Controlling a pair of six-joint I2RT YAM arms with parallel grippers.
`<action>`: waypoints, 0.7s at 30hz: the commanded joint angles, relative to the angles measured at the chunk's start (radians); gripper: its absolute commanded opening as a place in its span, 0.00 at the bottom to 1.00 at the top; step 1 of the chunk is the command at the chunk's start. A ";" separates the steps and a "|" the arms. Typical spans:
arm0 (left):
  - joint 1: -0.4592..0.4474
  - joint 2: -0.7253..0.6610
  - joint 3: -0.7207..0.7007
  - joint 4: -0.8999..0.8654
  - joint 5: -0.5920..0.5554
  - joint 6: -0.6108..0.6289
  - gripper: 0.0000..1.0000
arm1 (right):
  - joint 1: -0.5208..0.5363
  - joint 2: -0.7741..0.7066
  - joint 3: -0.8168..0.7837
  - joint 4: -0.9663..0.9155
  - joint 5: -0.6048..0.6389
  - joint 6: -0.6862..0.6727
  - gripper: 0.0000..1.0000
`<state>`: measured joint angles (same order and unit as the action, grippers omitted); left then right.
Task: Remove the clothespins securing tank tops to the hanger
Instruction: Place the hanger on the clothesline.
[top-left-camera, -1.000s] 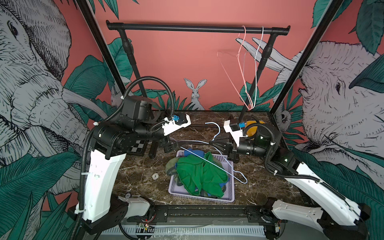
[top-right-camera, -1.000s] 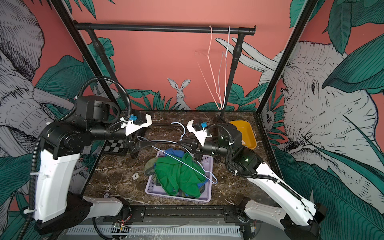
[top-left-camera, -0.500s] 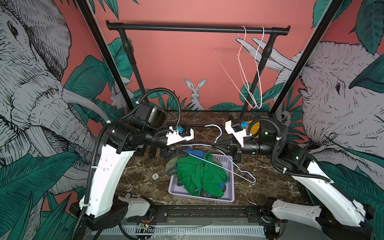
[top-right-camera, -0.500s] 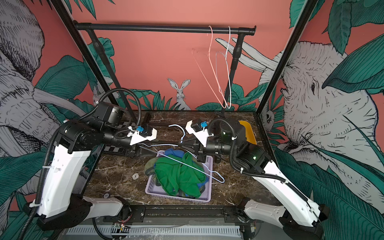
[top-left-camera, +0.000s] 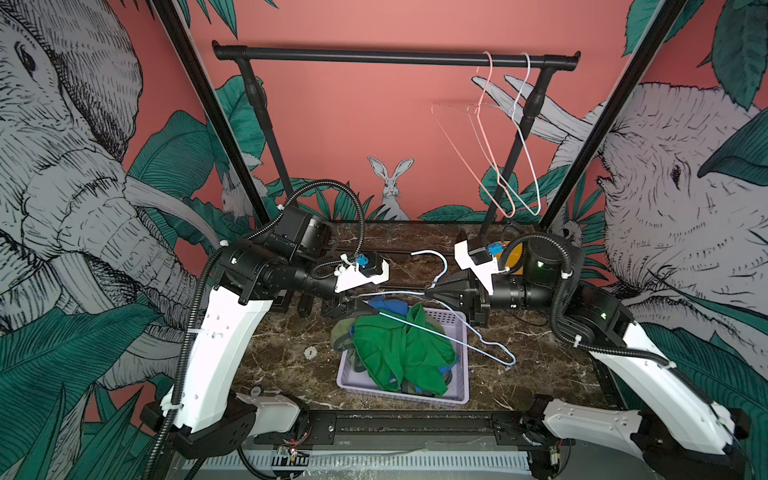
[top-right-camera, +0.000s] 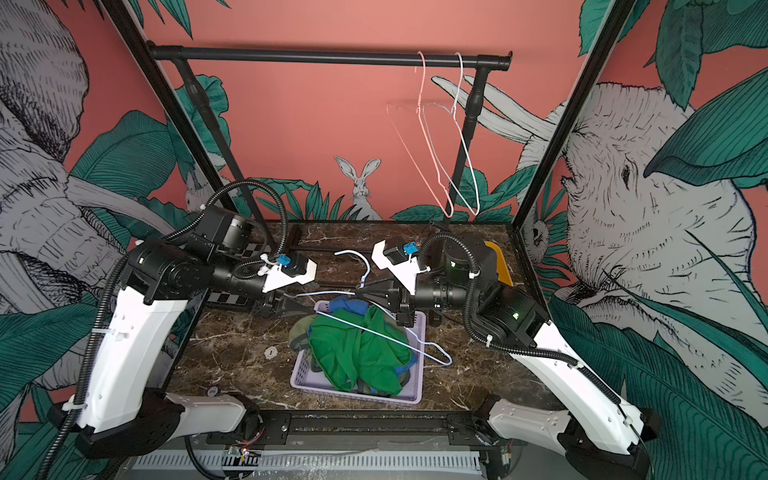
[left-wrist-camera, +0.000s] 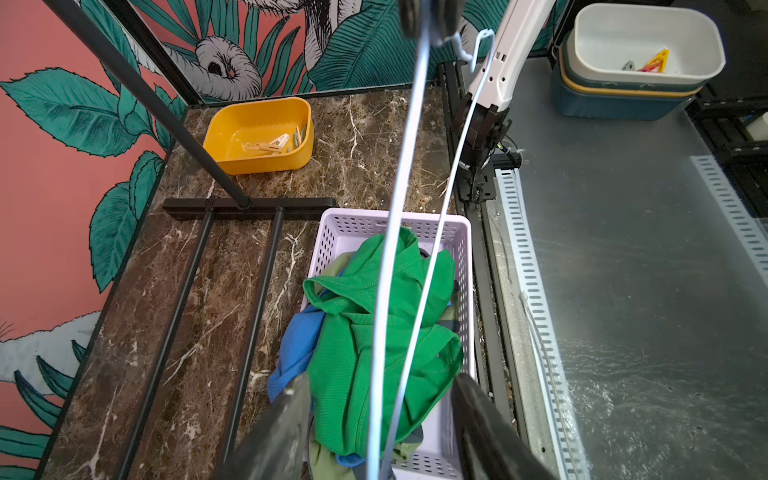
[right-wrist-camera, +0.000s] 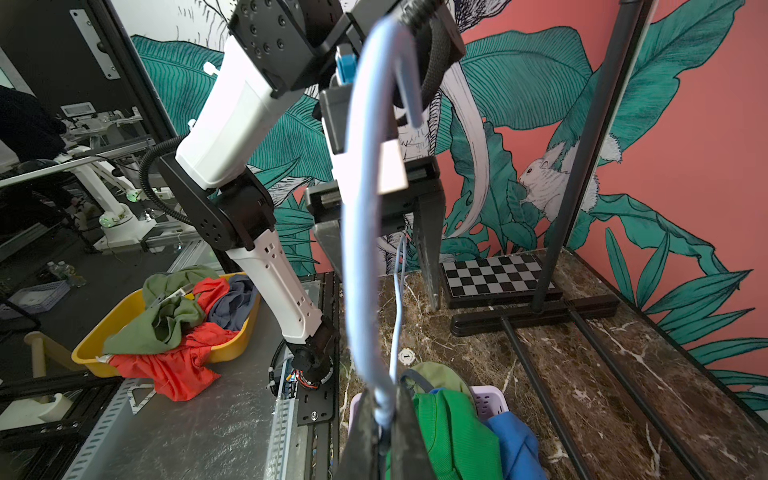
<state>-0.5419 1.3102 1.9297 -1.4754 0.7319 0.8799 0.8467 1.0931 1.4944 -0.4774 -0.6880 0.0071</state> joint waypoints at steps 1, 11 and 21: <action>-0.001 -0.012 0.002 -0.022 0.033 0.010 0.47 | 0.012 0.010 0.030 0.034 -0.040 -0.023 0.00; -0.001 -0.010 0.027 -0.036 -0.011 0.022 0.00 | 0.020 0.019 0.046 -0.003 -0.030 -0.034 0.00; -0.002 0.041 0.191 -0.160 -0.114 0.093 0.00 | 0.018 -0.038 0.122 -0.316 0.150 -0.079 0.56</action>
<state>-0.5426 1.3357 2.0769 -1.5585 0.6456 0.9276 0.8597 1.1007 1.5871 -0.6739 -0.6037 -0.0513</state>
